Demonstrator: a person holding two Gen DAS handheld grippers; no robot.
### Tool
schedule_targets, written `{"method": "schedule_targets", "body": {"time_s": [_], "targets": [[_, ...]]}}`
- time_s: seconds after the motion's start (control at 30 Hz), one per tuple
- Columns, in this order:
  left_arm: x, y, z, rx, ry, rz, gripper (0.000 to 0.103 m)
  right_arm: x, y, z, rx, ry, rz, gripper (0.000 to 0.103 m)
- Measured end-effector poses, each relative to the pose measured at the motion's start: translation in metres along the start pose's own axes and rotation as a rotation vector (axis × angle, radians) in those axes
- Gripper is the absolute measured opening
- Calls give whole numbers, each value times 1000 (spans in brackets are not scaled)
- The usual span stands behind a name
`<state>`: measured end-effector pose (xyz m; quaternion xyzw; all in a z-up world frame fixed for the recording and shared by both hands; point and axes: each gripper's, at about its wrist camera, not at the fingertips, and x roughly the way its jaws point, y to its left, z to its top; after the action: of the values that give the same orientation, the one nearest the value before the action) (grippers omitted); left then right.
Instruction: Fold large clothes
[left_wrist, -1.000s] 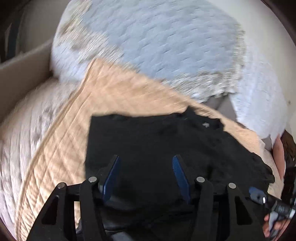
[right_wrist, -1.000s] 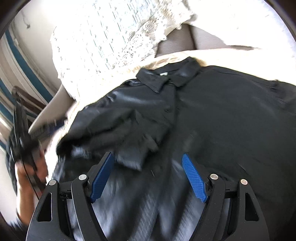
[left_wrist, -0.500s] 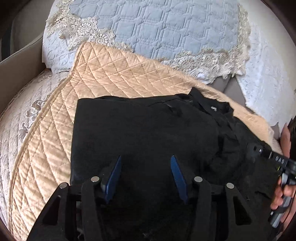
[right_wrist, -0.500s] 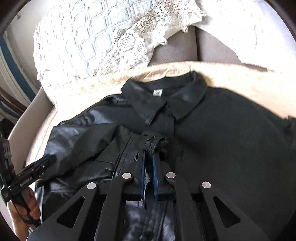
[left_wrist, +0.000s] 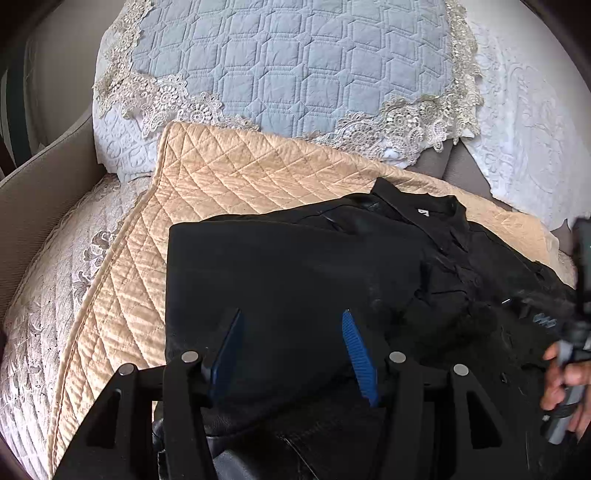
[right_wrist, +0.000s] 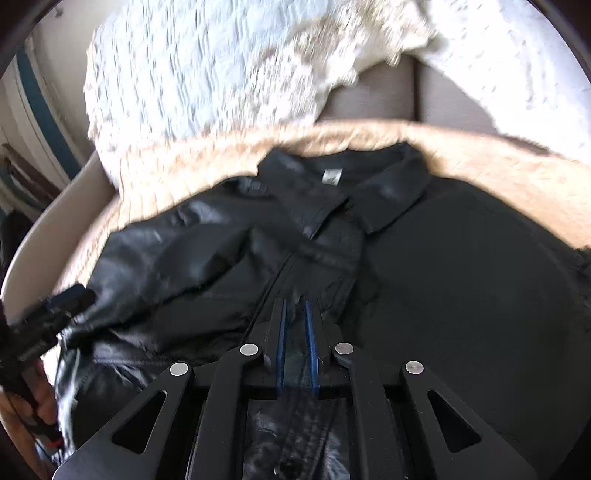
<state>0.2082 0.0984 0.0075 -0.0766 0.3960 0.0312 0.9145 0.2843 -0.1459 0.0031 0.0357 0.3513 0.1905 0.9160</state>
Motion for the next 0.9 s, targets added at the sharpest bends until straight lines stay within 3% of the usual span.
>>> {"method": "schedule_targets", "body": {"time_s": [0.07,0.13,0.23,0.47,0.57,0.63,0.8,0.9], "targets": [[-1,-1,1,4,-5,9,57,17,-7,-2,6,49,-22,10],[-1,0,2,3,-5,11,57,14,-11,-1,16,33,-7,10],[-2,-2,3,7,-13,19,57,-1,-9,0,-5,13,-36,10],[-24,-23,4,33,-29,-15,57,-51,-12,-13,-5,-55,-11,14],[-39,-42,1,65,-37,-23,58,-79,-15,-22,2,-94,-3,24],[-51,-58,0,74,-39,-46,58,-99,-19,-30,7,-122,-2,38],[-89,-116,-13,131,-76,-90,58,-146,-40,-56,16,-173,-30,40],[-110,-146,-22,132,-78,-161,58,-168,-56,-73,36,-183,-43,40]]}}
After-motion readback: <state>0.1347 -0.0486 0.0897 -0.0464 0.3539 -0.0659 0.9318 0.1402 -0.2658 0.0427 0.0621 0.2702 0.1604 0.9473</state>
